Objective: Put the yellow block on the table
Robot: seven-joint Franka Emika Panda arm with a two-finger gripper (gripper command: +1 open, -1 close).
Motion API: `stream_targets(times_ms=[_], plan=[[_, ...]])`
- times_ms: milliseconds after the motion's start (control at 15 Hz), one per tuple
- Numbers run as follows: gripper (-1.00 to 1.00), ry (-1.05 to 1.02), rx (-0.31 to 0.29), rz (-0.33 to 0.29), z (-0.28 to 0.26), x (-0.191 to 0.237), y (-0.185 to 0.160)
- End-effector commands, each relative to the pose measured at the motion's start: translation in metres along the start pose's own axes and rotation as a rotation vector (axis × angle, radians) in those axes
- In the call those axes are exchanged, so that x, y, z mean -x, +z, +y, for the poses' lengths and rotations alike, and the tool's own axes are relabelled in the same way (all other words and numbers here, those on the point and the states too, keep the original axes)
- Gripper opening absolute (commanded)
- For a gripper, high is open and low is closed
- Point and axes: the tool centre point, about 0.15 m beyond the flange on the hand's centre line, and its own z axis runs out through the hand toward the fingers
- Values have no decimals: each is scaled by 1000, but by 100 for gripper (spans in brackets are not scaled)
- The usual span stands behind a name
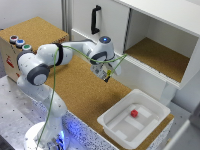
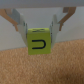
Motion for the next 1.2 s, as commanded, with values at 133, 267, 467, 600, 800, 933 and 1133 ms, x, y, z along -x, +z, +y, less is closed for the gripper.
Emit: stream_targets(times_ms=[133,267,467,600,800,933,1133], plan=[[-100,-62,44,-49,18,5,94],[-100,-106,42,-92,19,8,108],[-100,-124,33,-140,22,10,110],[100,-131,34,-146,21,13,99],[100,-83,11,-75,19,14,49],[100,-55,4,-28,16,13,11],[100,-47,5,-7,14,11,-10]])
